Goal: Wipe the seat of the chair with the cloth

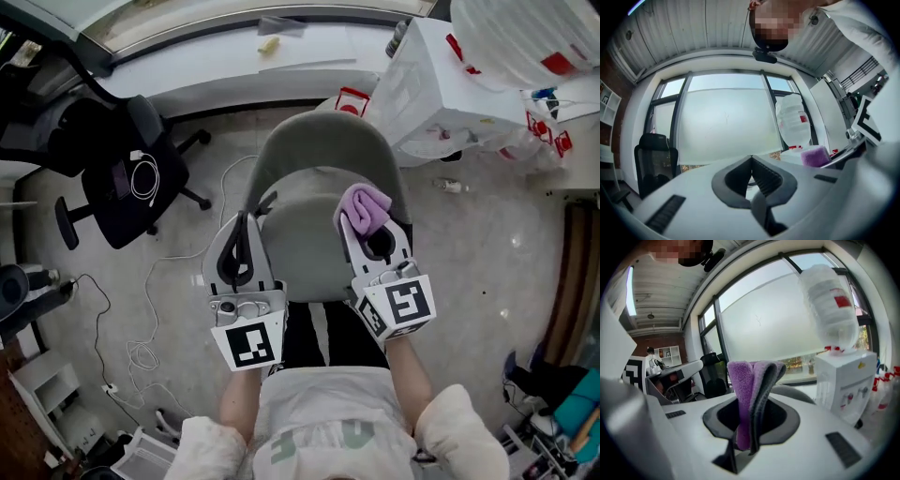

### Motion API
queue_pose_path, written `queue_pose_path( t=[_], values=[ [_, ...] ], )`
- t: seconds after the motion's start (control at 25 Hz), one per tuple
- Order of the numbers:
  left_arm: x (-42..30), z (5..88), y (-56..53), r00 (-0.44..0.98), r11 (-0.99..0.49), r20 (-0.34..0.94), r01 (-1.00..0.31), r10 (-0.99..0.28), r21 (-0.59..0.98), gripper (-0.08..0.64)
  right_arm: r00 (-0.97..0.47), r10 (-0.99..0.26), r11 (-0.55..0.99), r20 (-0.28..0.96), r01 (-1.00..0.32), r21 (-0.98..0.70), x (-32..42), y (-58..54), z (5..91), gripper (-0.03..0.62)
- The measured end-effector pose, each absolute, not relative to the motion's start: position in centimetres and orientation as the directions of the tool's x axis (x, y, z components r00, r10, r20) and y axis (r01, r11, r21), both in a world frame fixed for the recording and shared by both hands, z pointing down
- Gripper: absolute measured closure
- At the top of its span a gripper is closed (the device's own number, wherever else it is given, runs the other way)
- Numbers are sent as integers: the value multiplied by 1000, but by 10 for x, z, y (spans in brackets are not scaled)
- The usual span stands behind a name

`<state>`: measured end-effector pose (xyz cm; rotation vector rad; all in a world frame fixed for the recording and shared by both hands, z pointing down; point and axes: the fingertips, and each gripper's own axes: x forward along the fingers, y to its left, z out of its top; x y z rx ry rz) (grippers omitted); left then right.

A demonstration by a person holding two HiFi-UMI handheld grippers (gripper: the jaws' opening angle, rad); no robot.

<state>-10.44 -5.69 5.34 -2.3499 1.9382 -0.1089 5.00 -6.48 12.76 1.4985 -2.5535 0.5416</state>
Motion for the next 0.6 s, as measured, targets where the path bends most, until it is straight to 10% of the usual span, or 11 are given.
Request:
queue_pose_path(
  t=[0.28, 0.6],
  values=[
    [-157, 199, -61, 57, -62, 77, -996, -995, -71, 548, -684, -617, 340, 389, -677, -653, -33, -77, 312, 506],
    [-190, 300, -30, -30, 27, 189, -999, -981, -16, 548, -738, -329, 174, 589, -660, -731, -96, -60, 472, 506]
  ],
)
